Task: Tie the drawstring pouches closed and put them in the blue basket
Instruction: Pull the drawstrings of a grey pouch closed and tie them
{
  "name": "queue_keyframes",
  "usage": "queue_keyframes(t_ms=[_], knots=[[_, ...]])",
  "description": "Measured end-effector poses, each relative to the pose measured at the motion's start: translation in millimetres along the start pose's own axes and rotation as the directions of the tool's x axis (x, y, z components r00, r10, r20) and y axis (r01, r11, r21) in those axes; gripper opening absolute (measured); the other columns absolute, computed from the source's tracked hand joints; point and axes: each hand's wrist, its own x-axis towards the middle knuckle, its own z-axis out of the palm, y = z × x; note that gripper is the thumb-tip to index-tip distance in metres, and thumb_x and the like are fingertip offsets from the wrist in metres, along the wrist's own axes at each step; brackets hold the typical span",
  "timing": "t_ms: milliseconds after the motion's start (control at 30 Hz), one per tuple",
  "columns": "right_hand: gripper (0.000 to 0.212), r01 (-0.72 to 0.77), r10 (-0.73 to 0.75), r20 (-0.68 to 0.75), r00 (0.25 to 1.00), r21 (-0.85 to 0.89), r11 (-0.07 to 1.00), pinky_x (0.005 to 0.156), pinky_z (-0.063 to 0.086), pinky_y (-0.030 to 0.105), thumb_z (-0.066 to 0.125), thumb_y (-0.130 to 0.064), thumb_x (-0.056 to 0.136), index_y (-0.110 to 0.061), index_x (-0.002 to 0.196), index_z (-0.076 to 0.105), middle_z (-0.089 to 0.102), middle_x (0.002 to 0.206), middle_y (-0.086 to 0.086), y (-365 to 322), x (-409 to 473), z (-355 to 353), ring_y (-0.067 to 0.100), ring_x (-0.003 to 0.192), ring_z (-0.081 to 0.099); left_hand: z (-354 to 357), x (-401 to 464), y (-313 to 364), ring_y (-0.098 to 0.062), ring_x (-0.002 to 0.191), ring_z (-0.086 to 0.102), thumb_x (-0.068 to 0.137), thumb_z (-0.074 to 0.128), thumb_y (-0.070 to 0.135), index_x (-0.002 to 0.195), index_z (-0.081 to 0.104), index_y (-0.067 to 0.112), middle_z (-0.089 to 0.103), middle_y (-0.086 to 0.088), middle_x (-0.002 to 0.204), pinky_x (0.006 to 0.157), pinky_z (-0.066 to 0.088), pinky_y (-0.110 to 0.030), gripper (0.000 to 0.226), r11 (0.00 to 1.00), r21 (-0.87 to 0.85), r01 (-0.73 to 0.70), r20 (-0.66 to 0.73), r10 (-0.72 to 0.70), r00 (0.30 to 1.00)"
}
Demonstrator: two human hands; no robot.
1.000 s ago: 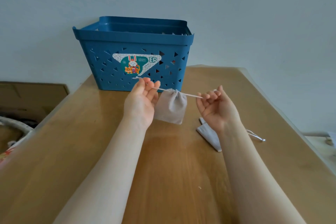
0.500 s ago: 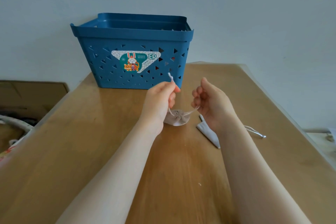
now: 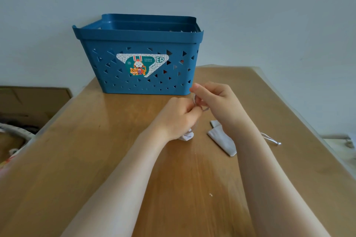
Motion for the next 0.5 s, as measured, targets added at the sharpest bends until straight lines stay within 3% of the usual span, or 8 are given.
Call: queue_keyframes(t_ms=[100, 167, 267, 400, 500], knots=[[0.041, -0.035, 0.028, 0.099, 0.995, 0.065, 0.997, 0.076, 0.051, 0.028, 0.046, -0.032, 0.097, -0.008, 0.067, 0.062, 0.065, 0.077, 0.008, 0, -1, -2, 0.012, 0.076, 0.059, -1, 3, -1, -0.004, 0.044, 0.038, 0.097, 0.042, 0.019, 0.058, 0.048, 0.01, 0.041, 0.007, 0.049, 0.048, 0.028, -0.021, 0.04, 0.998, 0.069, 0.013, -0.004, -0.013, 1.0], [0.036, -0.045, 0.037, 0.098, 0.995, 0.08, 0.996, 0.08, 0.053, 0.031, 0.044, -0.03, 0.098, -0.013, 0.073, 0.063, 0.066, 0.076, 0.0, 2, -1, -6, 0.012, 0.076, 0.061, -2, 3, -3, -0.008, 0.053, 0.042, 0.099, 0.041, 0.028, 0.074, 0.056, 0.003, 0.043, 0.005, 0.056, 0.058, 0.033, -0.029, 0.038, 0.999, -0.015, 0.043, -0.013, -0.044, 0.999], [0.021, -0.024, 0.025, 0.059, 0.998, -0.012, 1.0, 0.076, 0.053, 0.029, 0.053, -0.016, 0.094, -0.013, 0.079, 0.067, 0.066, 0.071, -0.003, 7, 0, -12, 0.01, 0.069, 0.06, -4, 5, -5, -0.014, 0.056, 0.04, 0.098, 0.042, 0.031, 0.078, 0.056, 0.0, 0.042, 0.0, 0.059, 0.061, 0.033, -0.034, 0.039, 0.988, -0.125, 0.088, -0.032, -0.093, 0.995], [0.015, -0.02, 0.023, 0.052, 0.998, -0.059, 0.998, 0.062, 0.049, 0.018, 0.058, -0.002, 0.088, -0.012, 0.081, 0.067, 0.065, 0.068, 0.001, 7, -2, -14, 0.007, 0.06, 0.055, -5, 6, -6, -0.011, 0.049, 0.033, 0.095, 0.042, 0.022, 0.061, 0.049, 0.011, 0.038, 0.001, 0.053, 0.053, 0.031, -0.026, 0.036, 0.961, -0.221, 0.165, -0.031, -0.176, 0.984], [0.019, -0.01, 0.009, -0.021, 1.0, -0.04, 0.999, 0.054, 0.045, 0.013, 0.059, 0.001, 0.086, -0.016, 0.081, 0.064, 0.065, 0.067, 0.001, 6, -1, -12, 0.0, 0.053, 0.053, -6, 9, -7, -0.011, 0.046, 0.032, 0.094, 0.045, 0.021, 0.086, 0.066, 0.0, 0.043, 0.004, 0.052, 0.048, 0.03, -0.02, 0.03, 0.864, -0.425, 0.268, 0.041, -0.278, 0.96]])
